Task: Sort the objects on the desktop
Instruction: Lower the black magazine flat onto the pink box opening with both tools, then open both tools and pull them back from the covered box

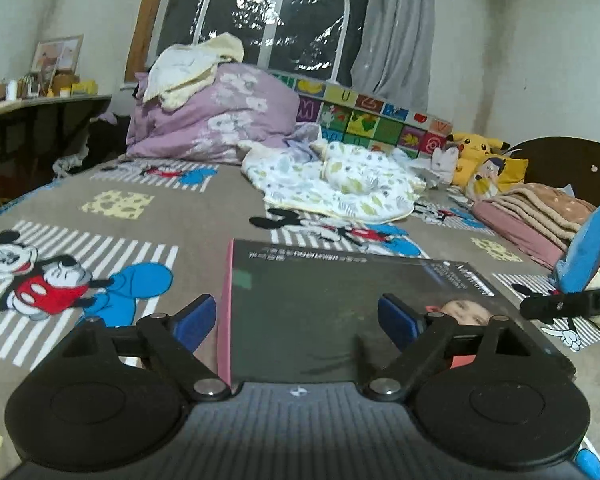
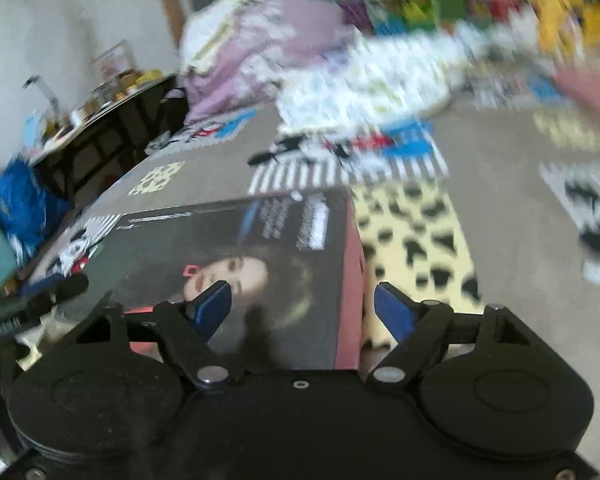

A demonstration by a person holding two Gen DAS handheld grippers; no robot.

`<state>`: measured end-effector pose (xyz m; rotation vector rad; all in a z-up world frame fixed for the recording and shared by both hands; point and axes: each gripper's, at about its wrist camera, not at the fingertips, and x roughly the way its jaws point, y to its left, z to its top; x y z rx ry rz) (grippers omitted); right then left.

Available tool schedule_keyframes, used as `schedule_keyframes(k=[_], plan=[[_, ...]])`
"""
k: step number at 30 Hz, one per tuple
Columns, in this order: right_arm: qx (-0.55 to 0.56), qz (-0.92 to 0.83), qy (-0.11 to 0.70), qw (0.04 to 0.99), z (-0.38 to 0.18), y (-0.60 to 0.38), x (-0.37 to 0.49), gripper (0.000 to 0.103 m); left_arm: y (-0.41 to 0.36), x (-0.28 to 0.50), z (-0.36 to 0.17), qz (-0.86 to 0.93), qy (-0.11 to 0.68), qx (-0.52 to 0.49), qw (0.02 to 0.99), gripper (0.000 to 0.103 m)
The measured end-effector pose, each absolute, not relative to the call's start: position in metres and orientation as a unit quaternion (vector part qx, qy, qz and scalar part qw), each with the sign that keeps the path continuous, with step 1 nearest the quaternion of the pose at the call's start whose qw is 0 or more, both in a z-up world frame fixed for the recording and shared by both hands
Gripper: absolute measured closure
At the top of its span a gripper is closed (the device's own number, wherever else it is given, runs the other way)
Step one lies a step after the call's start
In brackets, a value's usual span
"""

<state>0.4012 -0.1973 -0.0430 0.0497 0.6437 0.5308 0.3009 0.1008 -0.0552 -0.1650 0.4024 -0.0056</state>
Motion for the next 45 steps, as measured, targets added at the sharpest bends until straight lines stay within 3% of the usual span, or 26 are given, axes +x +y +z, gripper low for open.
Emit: schedule_keyframes(k=[5, 10, 25, 33, 45], plan=[[-0.076, 0.307, 0.289, 0.904, -0.049, -0.170, 0.392, 0.023, 0.079, 0.302, -0.055, -0.026, 0.205, -0.020, 0.978, 0.015], [-0.085, 0.322, 0.315, 0.889, -0.055, -0.168, 0.394, 0.022, 0.062, 0.309, -0.066, -0.034, 0.238, 0.034, 0.970, 0.015], [-0.140, 0.301, 0.346, 0.878, -0.037, -0.166, 0.356, 0.015, 0.055, 0.271, -0.061, -0.003, 0.263, 0.006, 0.965, 0.014], [-0.135, 0.302, 0.335, 0.882, 0.001, -0.179, 0.303, 0.010, 0.033, 0.228, -0.049, 0.017, 0.271, 0.006, 0.962, 0.014], [-0.076, 0.258, 0.323, 0.907, 0.016, -0.221, 0.238, 0.001, 0.012, 0.161, -0.022, 0.040, 0.271, -0.008, 0.962, 0.014]])
